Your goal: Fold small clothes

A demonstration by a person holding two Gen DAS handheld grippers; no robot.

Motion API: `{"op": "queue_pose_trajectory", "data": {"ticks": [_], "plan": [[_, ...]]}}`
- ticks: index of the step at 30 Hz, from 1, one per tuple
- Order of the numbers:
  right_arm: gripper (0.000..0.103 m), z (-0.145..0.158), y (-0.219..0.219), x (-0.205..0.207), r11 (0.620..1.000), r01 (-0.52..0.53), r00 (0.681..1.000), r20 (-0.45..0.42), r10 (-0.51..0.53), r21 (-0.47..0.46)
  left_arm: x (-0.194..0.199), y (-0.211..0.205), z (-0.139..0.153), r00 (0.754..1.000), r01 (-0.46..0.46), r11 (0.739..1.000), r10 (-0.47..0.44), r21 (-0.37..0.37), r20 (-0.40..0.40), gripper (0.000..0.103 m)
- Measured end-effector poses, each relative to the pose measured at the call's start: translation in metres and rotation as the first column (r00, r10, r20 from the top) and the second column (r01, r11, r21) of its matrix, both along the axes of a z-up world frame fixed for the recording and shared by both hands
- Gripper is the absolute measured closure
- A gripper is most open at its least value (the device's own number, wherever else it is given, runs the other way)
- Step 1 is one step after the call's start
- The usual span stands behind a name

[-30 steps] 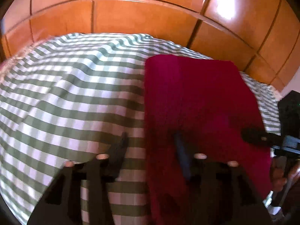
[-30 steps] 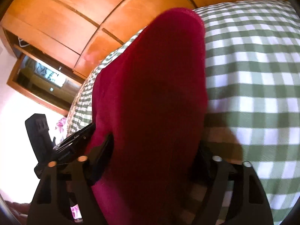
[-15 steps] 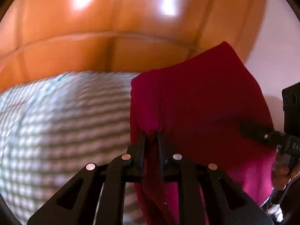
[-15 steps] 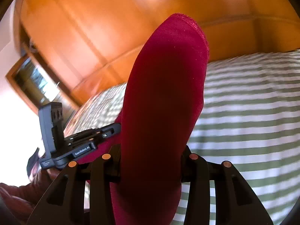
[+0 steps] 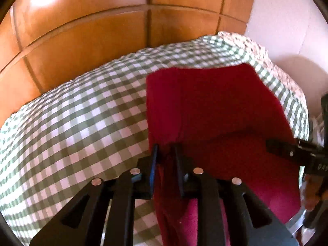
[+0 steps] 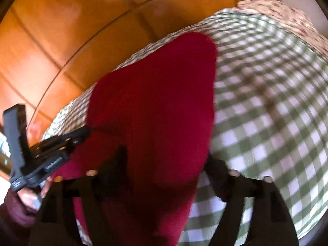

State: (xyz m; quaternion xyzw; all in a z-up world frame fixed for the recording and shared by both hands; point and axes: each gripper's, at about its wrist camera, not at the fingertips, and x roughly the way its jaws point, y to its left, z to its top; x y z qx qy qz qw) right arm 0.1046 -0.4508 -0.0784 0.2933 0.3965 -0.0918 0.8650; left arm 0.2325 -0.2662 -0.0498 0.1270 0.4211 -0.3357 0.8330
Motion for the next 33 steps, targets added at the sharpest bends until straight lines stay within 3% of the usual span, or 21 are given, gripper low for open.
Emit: {"op": "queue_pose_trajectory", "data": {"ticks": [4,8,10,11,13,16,21,26,33], "plan": [[0.026,0.036,0.006,-0.018,0.983,0.103,0.994,0.046,-0.097,-0.150,-0.002,0.021,0.019,0.997,-0.031,0.999,0.034,-0.038,0.066,0.077],[0.040,0.065,0.037,-0.022,0.971,0.118,0.989,0.112,-0.096,-0.208,-0.002,0.030,0.015,0.998,-0.041,0.996,0.044,-0.080,0.036,0.077],[0.046,0.059,0.050,-0.022,0.966,0.088,0.994,0.082,-0.070,-0.245,-0.009,0.029,0.006,0.997,-0.047,0.998,0.049,-0.042,0.055,0.076],[0.046,0.049,0.056,-0.014,0.960,0.068,0.997,0.044,-0.058,-0.273,-0.009,0.025,-0.002,0.997,-0.057,0.998,0.057,-0.004,0.058,0.076],[0.046,0.015,0.067,-0.009,0.958,0.029,0.997,-0.067,-0.050,-0.284,-0.004,0.022,-0.013,0.997,-0.074,0.997,0.074,0.003,0.039,0.075],[0.046,0.003,0.079,-0.007,0.930,0.052,0.994,-0.069,-0.082,-0.363,-0.003,0.030,-0.009,0.995,-0.096,0.995,0.096,-0.021,0.031,0.070],[0.046,0.025,0.084,-0.016,0.936,0.110,0.990,-0.043,-0.132,-0.335,-0.016,0.052,0.013,0.989,-0.126,0.988,0.132,-0.090,0.062,0.071],[0.046,0.040,0.096,-0.030,0.925,0.168,0.982,-0.025,-0.188,-0.339,-0.035,0.071,0.030,0.982,-0.146,0.982,0.159,-0.124,0.103,0.057],[0.046,0.050,0.114,-0.052,0.909,0.143,0.986,-0.028,-0.167,-0.391,-0.059,0.091,0.045,0.978,-0.139,0.974,0.163,-0.178,0.132,0.055]]}}
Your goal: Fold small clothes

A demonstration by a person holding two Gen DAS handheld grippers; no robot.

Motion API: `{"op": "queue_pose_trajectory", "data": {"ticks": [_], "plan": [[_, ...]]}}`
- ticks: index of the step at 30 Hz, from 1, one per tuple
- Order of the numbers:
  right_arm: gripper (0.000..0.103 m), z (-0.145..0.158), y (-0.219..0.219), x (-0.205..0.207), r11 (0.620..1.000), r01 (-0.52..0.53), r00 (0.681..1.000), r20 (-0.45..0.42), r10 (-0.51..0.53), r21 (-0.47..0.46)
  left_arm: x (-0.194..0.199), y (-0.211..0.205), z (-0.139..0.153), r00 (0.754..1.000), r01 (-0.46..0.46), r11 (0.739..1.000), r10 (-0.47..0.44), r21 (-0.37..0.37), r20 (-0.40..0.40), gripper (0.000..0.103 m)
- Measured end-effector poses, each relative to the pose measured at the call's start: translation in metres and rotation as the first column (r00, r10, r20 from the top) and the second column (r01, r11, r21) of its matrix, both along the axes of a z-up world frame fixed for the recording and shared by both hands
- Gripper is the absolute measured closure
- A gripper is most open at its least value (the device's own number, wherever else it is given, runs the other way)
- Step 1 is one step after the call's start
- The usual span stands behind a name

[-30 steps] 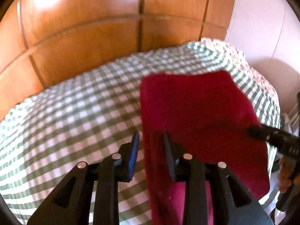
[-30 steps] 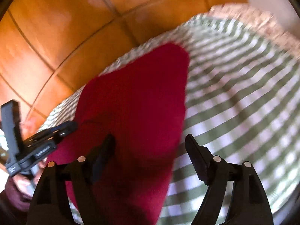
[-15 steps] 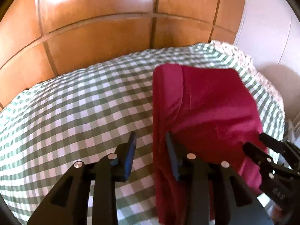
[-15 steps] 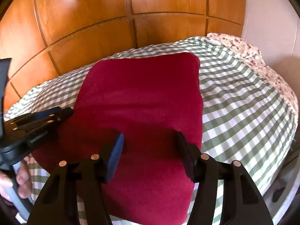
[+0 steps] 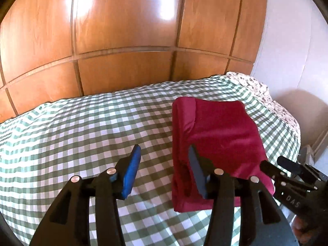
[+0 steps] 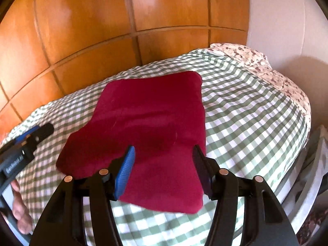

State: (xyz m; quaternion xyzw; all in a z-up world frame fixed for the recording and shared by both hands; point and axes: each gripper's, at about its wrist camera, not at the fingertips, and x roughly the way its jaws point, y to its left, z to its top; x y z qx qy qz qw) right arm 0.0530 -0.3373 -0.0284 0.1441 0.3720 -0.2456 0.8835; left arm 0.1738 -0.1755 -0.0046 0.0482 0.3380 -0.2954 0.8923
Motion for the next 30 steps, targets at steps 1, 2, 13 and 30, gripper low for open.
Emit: {"op": "queue_pose_trajectory", "data": {"ticks": [1,2,13,30], "plan": [[0.046,-0.001,0.002,-0.002,1.000,-0.005,1.000,-0.005,0.005,-0.005,-0.002,0.000,-0.001,1.000,0.004,1.000,-0.004,0.001,0.002,0.055],[0.046,-0.004,0.003,-0.004,1.000,-0.008,1.000,-0.012,0.007,-0.008,-0.002,-0.002,-0.003,1.000,0.005,1.000,-0.005,0.010,0.002,0.054],[0.037,-0.030,0.003,0.006,1.000,0.014,0.997,-0.079,-0.012,0.025,0.026,-0.002,-0.048,0.991,-0.054,0.994,0.065,0.096,-0.113,0.055],[0.011,0.021,0.055,-0.014,0.975,0.159,0.986,0.080,-0.148,-0.153,-0.025,0.052,0.001,0.986,-0.160,0.987,0.161,-0.025,0.042,0.019]]}}
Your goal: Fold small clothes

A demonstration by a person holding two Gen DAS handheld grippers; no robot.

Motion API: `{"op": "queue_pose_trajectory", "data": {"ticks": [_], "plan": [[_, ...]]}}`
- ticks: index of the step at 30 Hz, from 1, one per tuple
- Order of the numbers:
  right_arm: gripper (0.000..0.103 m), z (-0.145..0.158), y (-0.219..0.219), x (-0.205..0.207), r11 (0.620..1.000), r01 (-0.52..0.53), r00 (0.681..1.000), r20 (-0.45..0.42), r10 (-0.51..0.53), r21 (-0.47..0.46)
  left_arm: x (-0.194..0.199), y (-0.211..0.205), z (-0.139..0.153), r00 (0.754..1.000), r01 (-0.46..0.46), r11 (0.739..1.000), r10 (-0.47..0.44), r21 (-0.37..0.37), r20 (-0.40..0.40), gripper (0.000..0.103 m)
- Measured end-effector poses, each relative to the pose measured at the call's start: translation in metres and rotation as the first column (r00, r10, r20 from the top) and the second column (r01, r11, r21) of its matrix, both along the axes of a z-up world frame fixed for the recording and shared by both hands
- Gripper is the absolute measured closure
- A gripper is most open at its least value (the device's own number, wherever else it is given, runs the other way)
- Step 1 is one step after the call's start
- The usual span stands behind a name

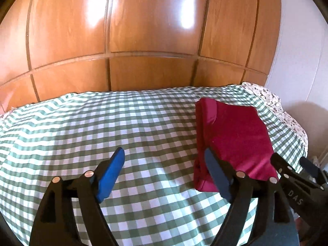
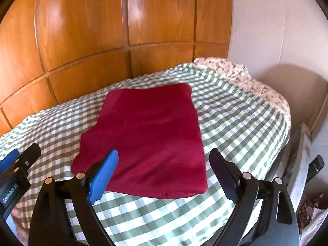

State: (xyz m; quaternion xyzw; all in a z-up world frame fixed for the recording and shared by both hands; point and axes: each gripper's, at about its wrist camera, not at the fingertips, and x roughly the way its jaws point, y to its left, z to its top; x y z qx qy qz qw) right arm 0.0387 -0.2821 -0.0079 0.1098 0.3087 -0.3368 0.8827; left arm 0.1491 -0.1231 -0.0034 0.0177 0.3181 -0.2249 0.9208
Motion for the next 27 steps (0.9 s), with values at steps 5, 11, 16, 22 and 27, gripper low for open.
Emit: {"op": "queue_pose_trajectory", "data": {"ticks": [5,11,16,22,27], "plan": [[0.011,0.007,0.004,-0.013,0.999,0.028,0.999,0.024,-0.027,-0.016,-0.013,0.003,0.004,0.999,-0.023,1.000,0.023,0.011,0.026,0.010],[0.011,0.007,-0.008,-0.029,0.997,0.073,0.997,0.032,-0.073,-0.002,-0.024,0.002,0.008,0.998,-0.028,0.999,0.027,0.018,0.048,0.005],[0.011,0.005,-0.008,-0.043,0.997,0.078,0.996,0.043,-0.077,-0.026,-0.033,-0.003,0.013,0.998,-0.016,1.000,0.015,0.023,0.064,0.003],[0.009,0.000,-0.007,-0.047,0.997,0.078,0.996,0.043,-0.077,-0.009,-0.041,-0.006,0.016,0.997,-0.011,1.000,0.009,0.027,0.077,0.003],[0.009,-0.003,-0.006,-0.047,0.997,0.071,0.997,0.043,-0.070,-0.008,-0.041,-0.007,0.016,0.998,-0.014,1.000,0.012,0.028,0.068,0.003]]}}
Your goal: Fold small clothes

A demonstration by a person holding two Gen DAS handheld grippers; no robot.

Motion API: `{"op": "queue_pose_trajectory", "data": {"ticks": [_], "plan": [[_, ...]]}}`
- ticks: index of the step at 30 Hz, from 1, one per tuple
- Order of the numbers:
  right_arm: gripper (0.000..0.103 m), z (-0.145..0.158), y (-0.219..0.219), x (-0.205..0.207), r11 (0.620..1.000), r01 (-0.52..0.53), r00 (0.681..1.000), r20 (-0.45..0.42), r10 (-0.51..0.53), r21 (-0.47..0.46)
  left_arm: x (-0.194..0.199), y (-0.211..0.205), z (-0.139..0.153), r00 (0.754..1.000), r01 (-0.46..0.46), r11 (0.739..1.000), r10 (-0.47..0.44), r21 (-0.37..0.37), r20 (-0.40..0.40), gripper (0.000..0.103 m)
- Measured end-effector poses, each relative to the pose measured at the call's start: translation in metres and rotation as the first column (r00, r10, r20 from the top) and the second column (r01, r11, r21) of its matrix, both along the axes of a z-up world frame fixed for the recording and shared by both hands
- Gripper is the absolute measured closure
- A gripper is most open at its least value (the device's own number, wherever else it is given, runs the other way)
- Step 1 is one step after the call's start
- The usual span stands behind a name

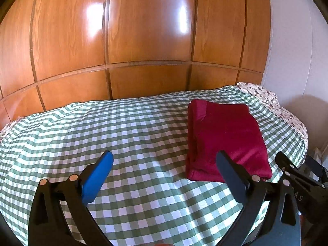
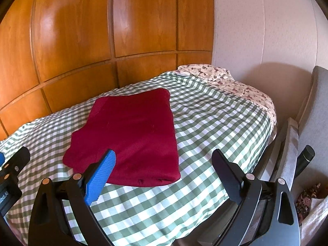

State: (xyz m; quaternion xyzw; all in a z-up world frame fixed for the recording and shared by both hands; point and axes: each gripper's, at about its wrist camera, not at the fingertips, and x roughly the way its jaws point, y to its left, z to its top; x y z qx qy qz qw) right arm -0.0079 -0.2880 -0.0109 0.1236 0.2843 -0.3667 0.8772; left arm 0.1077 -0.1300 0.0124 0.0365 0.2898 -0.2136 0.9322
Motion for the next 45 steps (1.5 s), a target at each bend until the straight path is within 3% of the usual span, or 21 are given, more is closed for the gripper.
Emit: {"op": "queue_pose_trajectory", "data": {"ticks": [45], "plan": [[0.009,-0.013,0.003,0.008,0.999,-0.034,0.999,-0.027,0.035,0.020,0.005,-0.003,-0.010,1.000,-0.014,1.000,0.015,0.027,-0.017,0.003]]}}
